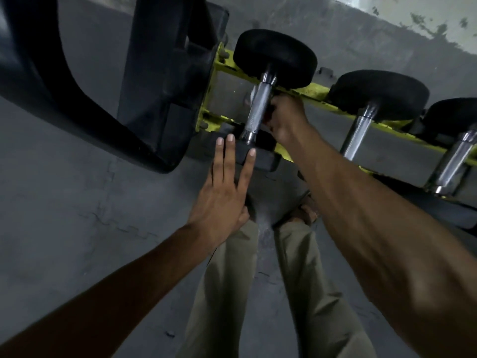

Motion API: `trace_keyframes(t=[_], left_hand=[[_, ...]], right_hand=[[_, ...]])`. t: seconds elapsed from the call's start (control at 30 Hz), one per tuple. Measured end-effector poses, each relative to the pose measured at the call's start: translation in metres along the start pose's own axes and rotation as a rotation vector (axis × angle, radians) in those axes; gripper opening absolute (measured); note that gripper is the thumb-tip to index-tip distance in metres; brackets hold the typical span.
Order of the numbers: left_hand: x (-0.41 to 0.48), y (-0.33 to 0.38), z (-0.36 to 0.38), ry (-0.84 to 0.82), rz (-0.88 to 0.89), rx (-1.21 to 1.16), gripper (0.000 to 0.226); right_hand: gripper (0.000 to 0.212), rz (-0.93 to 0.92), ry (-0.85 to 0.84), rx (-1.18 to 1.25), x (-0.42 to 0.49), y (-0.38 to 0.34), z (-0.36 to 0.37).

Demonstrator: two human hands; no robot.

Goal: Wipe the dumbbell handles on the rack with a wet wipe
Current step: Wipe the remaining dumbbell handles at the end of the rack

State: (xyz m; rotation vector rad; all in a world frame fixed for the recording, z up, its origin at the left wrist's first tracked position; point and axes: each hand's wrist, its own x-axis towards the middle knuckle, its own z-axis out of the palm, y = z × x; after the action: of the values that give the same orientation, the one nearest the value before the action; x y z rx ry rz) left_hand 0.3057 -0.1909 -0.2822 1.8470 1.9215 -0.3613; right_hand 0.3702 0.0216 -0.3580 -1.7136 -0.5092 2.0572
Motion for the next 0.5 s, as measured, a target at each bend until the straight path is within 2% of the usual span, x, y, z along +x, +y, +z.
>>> trace_keyframes(t=[0.07,0.13,0.23,0.3,0.33,0.43,0.5], left_hand=[[0.0,0.001,0.003,0.016,-0.004,-0.006,0.122],[-0.001,0.002,0.002,0.013,-0.007,-0.012,0.123],[-0.001,0.003,-0.002,0.009,-0.016,-0.009,0.121],[-0.001,0.004,-0.002,0.006,-0.02,-0.007,0.12],[-0.001,0.004,-0.002,0.004,-0.018,-0.009,0.119],[-0.001,0.004,0.0,0.014,-0.025,-0.025,0.118],[0.0,0.005,0.0,0.012,-0.027,-0.028,0.118]], right_hand=[[0.035,0.093,-0.056,0.276,0.012,-0.01,0.01],[0.035,0.115,-0.029,0.383,0.018,-0.011,0.014],[0.026,-0.017,0.132,0.286,0.006,0.002,0.013],[0.01,-0.121,0.203,0.25,-0.002,0.008,0.01],[0.007,-0.2,0.267,0.169,-0.001,0.01,0.01],[0.008,-0.549,0.504,-0.33,-0.007,0.014,0.018],[0.004,-0.831,0.477,-0.635,-0.021,0.021,0.018]])
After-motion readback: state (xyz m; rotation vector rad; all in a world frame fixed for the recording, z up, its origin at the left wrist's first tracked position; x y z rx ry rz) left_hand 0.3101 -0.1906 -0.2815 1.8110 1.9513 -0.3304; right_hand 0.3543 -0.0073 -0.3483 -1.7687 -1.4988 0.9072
